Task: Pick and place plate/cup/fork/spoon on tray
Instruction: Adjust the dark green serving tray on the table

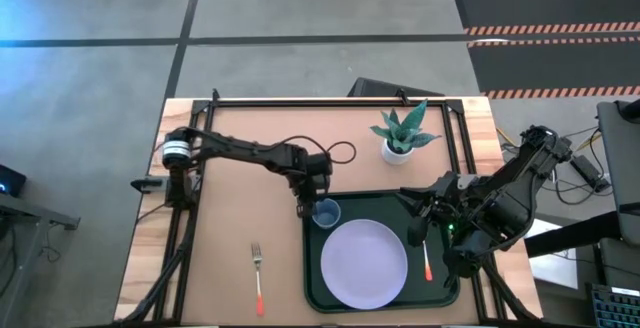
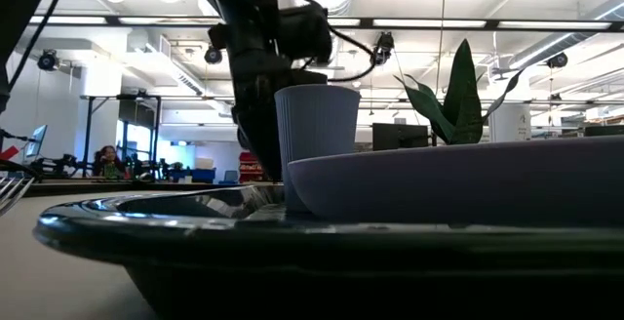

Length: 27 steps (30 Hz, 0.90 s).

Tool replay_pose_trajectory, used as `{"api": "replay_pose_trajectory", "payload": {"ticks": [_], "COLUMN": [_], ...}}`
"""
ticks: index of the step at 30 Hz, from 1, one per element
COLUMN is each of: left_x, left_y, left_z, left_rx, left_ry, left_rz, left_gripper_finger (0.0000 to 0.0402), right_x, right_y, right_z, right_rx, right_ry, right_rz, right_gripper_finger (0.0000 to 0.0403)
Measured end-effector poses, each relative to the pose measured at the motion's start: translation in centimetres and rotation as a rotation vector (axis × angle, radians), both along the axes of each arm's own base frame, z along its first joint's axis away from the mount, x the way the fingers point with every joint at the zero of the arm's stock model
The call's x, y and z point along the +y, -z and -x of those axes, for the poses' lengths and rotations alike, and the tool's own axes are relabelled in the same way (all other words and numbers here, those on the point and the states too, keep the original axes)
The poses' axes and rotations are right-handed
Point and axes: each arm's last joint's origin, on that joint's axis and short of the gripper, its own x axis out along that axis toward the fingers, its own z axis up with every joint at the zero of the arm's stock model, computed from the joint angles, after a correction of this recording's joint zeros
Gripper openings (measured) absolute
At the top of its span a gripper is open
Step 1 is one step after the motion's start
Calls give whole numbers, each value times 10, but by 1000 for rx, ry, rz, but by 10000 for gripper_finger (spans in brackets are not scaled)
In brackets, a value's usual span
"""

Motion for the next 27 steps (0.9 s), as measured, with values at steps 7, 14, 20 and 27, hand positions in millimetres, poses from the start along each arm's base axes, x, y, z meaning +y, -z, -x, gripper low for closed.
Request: {"api": "replay_pose_trajectory", "payload": {"ticks": [7,14,20,27], "left_x": [1,15,32,52], "left_y": [11,11,14,12], "left_z": [-3,6,21,29], "left_rx": [27,97,234,270], "left_ry": [0,-26,-40,-103], "left_rz": [2,-50,-127,-180], "left_gripper_finger": [0,0,0,0], "right_x": [0,0,0,0], "right_y": [0,0,0,0], "right_z": [0,0,0,0], "right_rx": [0,-2,-4,-6], "right_ry": [0,1,1,1], "right_rz": [0,-3,-4,-7], "right_gripper_finger": [86,86,86,86]}}
